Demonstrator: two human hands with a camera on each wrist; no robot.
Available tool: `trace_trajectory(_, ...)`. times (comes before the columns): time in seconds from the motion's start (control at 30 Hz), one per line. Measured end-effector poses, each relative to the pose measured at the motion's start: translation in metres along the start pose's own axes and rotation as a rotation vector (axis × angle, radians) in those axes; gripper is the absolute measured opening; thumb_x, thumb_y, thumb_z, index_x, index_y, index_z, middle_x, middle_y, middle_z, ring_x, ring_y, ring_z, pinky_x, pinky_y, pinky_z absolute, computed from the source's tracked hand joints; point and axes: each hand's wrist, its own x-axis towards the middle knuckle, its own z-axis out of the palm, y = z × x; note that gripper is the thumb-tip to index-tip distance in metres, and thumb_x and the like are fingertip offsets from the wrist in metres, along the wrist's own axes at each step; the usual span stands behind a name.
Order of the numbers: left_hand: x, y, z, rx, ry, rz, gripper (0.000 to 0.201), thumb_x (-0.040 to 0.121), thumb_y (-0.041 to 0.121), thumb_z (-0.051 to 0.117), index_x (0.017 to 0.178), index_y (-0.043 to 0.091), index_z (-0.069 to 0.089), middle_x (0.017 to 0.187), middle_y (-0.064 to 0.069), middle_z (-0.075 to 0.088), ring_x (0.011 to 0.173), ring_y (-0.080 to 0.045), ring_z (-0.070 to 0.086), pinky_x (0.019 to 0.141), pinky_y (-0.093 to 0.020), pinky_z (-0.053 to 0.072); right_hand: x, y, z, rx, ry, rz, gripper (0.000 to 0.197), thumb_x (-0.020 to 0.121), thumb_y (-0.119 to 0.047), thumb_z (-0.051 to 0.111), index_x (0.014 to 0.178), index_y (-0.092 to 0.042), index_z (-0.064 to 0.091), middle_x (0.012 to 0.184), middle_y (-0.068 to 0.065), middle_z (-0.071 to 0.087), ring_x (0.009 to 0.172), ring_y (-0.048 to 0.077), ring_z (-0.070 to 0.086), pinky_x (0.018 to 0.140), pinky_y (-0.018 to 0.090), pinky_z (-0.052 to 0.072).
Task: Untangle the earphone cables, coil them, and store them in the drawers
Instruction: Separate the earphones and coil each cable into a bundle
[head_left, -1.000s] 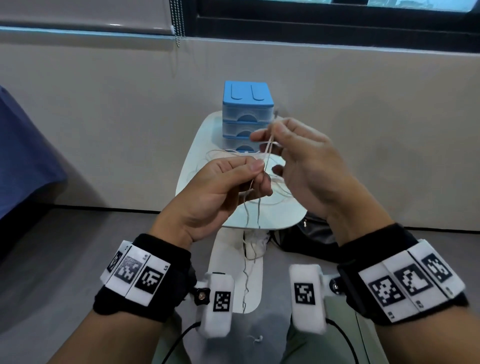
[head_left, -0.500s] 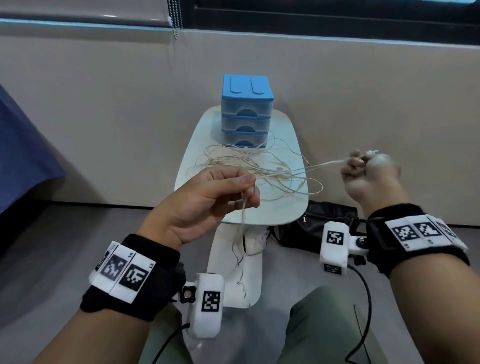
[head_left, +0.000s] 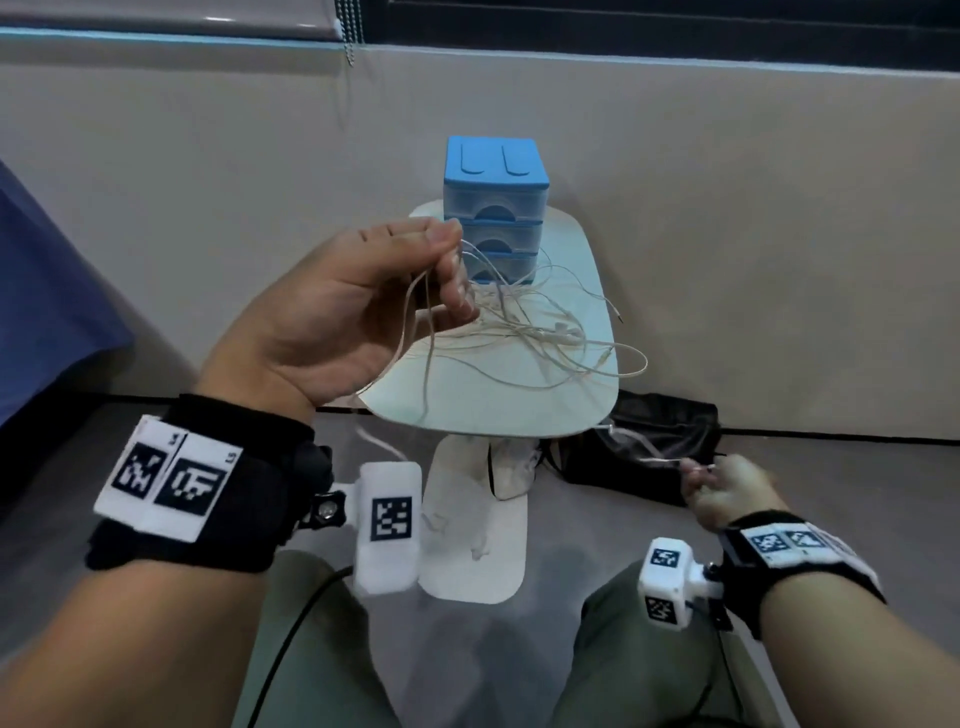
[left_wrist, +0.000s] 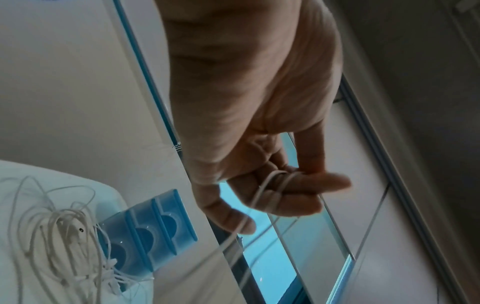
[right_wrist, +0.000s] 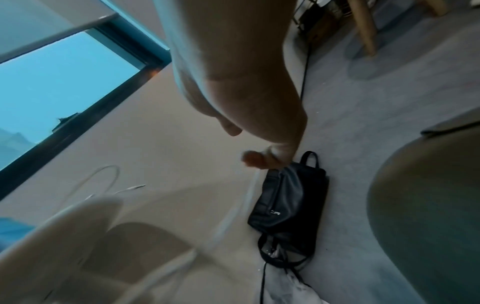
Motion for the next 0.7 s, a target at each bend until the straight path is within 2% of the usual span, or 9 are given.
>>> trace_trajectory(0.1, 0.008, -0.003, 0.007, 0.092, 0.015, -0.039, 0.025, 0.093, 0.024, 0.066, 0.069, 0.017, 0.068, 0.06, 0.001, 0.057, 0.069, -0.016, 0.055, 0.086, -0.032, 0.05, -0.027, 0.015, 0.017, -0.056, 0.095, -0.089, 0.034, 0.082, -0.009, 0.052, 0.115, -0.01, 0.061, 0.088, 0.007, 0.06, 0.067, 0.02, 0.057, 0.056, 0.024, 0.05)
trace_trajectory(0.13, 0.009, -0.005, 0.009, 0.13, 0.016, -0.049, 0.024, 0.092, 0.024, 0.066, 0.07, 0.016, 0.07, 0.059, 0.001, 0.058, 0.068, -0.016, 0.057, 0.084, -0.03, 0.05, -0.037, 0.013, 0.023, -0.033, 0.14, -0.196, 0.039, 0.077, -0.009, 0.059, 0.116, -0.009, 0.063, 0.092, 0.004, 0.062, 0.072, 0.018, 0.057, 0.062, 0.024, 0.05)
trace_trajectory(0.2, 0.012, -0.009, 0.015, 0.198, 0.014, -0.069, 0.02, 0.088, 0.024, 0.065, 0.071, 0.015, 0.072, 0.061, 0.0, 0.062, 0.067, -0.014, 0.06, 0.08, -0.028, 0.05, -0.07, 0.001, 0.039, 0.015, 0.099, -0.453, 0.028, 0.084, -0.008, 0.063, 0.111, -0.013, 0.064, 0.095, 0.001, 0.065, 0.075, 0.013, 0.058, 0.064, 0.02, 0.048)
trace_trajectory(0.27, 0.015, -0.015, 0.019, 0.256, -0.003, -0.088, 0.018, 0.086, 0.026, 0.066, 0.075, 0.014, 0.074, 0.065, -0.001, 0.065, 0.067, -0.012, 0.062, 0.079, -0.027, 0.049, -0.118, -0.012, 0.057, -0.006, -0.157, -0.599, 0.014, 0.091, -0.011, 0.059, 0.101, -0.018, 0.066, 0.085, 0.001, 0.069, 0.069, 0.013, 0.057, 0.06, 0.023, 0.042)
trace_trajectory(0.3, 0.016, -0.018, 0.021, 0.281, -0.009, -0.098, 0.018, 0.085, 0.027, 0.067, 0.077, 0.013, 0.075, 0.066, -0.001, 0.066, 0.068, -0.012, 0.062, 0.079, -0.028, 0.047, -0.149, -0.018, 0.065, -0.042, -0.367, -0.642, 0.012, 0.094, -0.015, 0.058, 0.098, -0.017, 0.068, 0.079, 0.003, 0.069, 0.067, 0.014, 0.057, 0.058, 0.024, 0.04)
trace_trajectory(0.4, 0.021, -0.025, 0.023, 0.356, -0.014, -0.127, 0.02, 0.084, 0.032, 0.071, 0.08, 0.014, 0.077, 0.069, -0.003, 0.067, 0.073, -0.013, 0.061, 0.078, -0.029, 0.045, -0.219, -0.022, 0.082, -0.355, -1.004, -0.692, 0.029, 0.099, -0.034, 0.051, 0.091, -0.02, 0.075, 0.082, 0.005, 0.072, 0.078, 0.02, 0.062, 0.07, 0.03, 0.044)
trace_trajectory(0.47, 0.022, -0.027, 0.021, 0.396, -0.007, -0.135, 0.018, 0.087, 0.032, 0.074, 0.08, 0.016, 0.078, 0.071, -0.006, 0.067, 0.074, -0.018, 0.062, 0.078, -0.032, 0.043, -0.245, -0.016, 0.089, -0.55, -1.247, -0.69, 0.044, 0.107, -0.037, 0.043, 0.079, -0.023, 0.073, 0.08, 0.004, 0.067, 0.077, 0.022, 0.059, 0.077, 0.038, 0.047)
trace_trajectory(0.6, 0.015, -0.027, 0.009, 0.43, 0.05, -0.161, 0.026, 0.089, 0.033, 0.067, 0.09, 0.008, 0.075, 0.071, -0.002, 0.065, 0.07, -0.013, 0.059, 0.072, -0.032, 0.037, -0.25, -0.01, 0.094, -0.673, -1.268, -0.751, 0.046, 0.104, -0.036, 0.052, 0.095, 0.008, 0.064, 0.072, 0.011, 0.054, 0.059, 0.017, 0.045, 0.065, 0.035, 0.046)
trace_trajectory(0.7, 0.007, -0.025, 0.004, 0.408, 0.048, -0.156, 0.019, 0.095, 0.029, 0.067, 0.082, 0.018, 0.074, 0.071, 0.0, 0.062, 0.069, -0.01, 0.055, 0.075, -0.033, 0.037, -0.25, -0.012, 0.091, -0.689, -1.354, -0.744, 0.031, 0.099, -0.032, 0.056, 0.086, -0.006, 0.067, 0.073, 0.0, 0.056, 0.067, 0.012, 0.042, 0.069, 0.026, 0.041)
